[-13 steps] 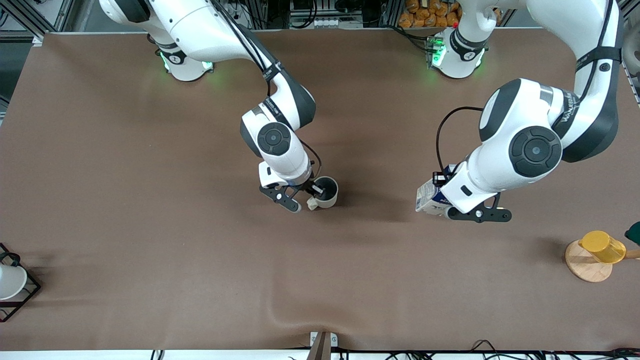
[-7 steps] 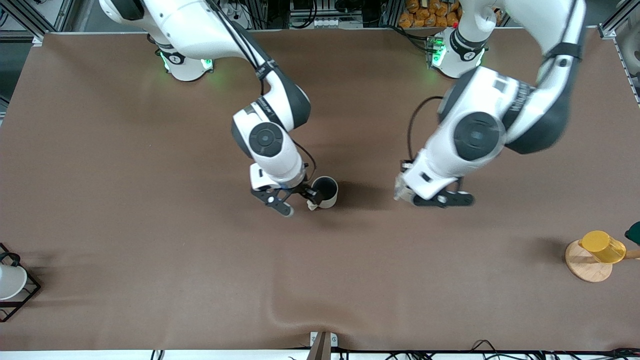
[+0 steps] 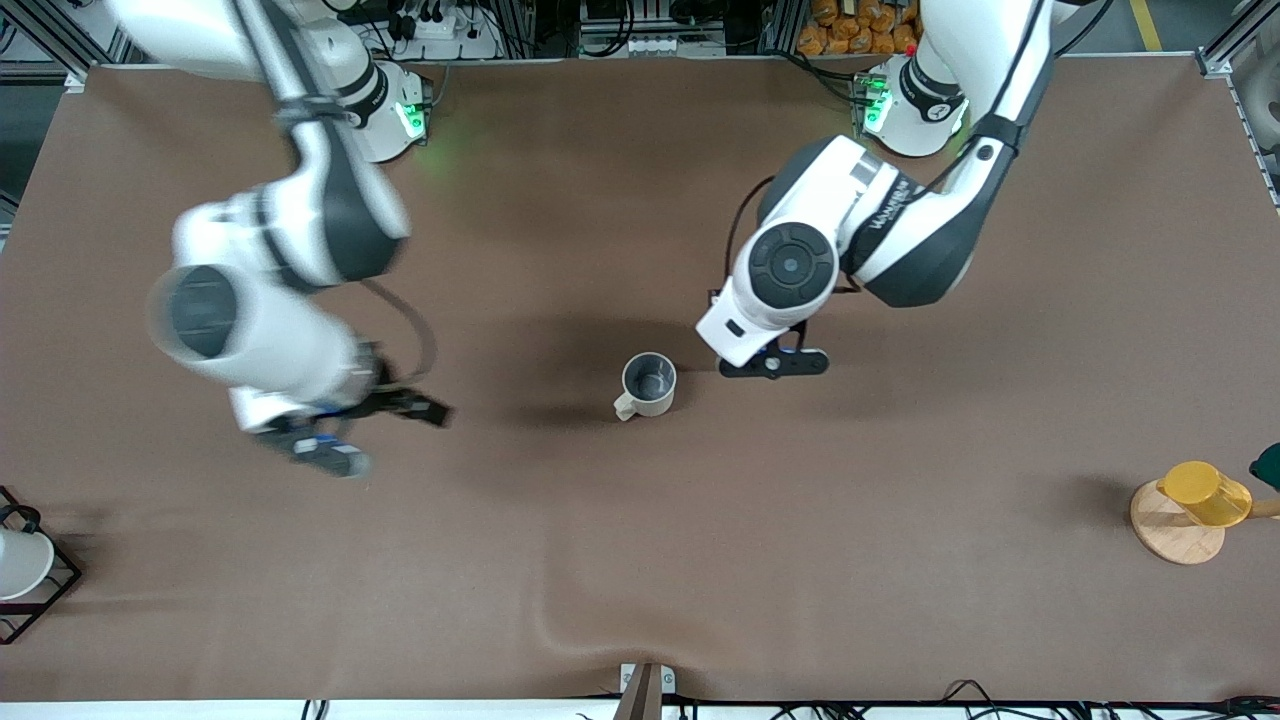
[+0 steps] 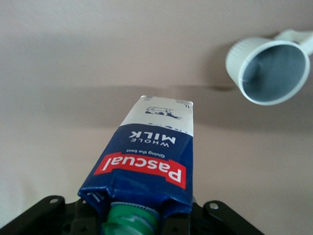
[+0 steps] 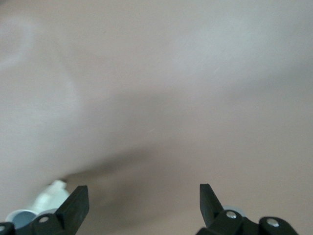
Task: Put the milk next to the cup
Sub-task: 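Release the mug with the right gripper while the left gripper brings the milk, then lower the milk carton beside the white mug with the left gripper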
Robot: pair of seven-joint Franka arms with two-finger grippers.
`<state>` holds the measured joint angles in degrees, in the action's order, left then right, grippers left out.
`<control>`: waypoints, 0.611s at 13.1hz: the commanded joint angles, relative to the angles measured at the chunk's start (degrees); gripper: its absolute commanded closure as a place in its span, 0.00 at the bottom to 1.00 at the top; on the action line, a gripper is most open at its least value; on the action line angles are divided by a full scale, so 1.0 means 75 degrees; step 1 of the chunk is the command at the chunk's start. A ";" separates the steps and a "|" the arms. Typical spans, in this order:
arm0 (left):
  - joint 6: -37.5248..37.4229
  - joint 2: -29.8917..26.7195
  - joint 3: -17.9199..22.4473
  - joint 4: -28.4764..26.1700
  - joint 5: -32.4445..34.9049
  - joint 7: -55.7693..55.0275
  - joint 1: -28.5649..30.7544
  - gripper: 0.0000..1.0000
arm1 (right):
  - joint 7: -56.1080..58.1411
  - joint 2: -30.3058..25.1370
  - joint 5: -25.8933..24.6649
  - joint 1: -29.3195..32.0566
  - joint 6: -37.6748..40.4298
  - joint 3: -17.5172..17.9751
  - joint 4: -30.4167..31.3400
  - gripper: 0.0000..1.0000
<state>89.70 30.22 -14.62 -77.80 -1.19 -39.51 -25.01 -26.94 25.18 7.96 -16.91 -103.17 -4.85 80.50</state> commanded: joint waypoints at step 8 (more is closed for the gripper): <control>0.1211 0.1090 0.0133 0.0728 -0.0193 -0.1623 -0.1410 1.00 | 0.5407 -0.0578 0.0040 0.3308 0.0559 0.0178 0.0410 0.00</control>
<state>98.53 35.87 -14.54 -76.15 -1.44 -50.37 -34.13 11.53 24.46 8.06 6.08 -100.68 -4.83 82.13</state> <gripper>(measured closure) 0.652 0.000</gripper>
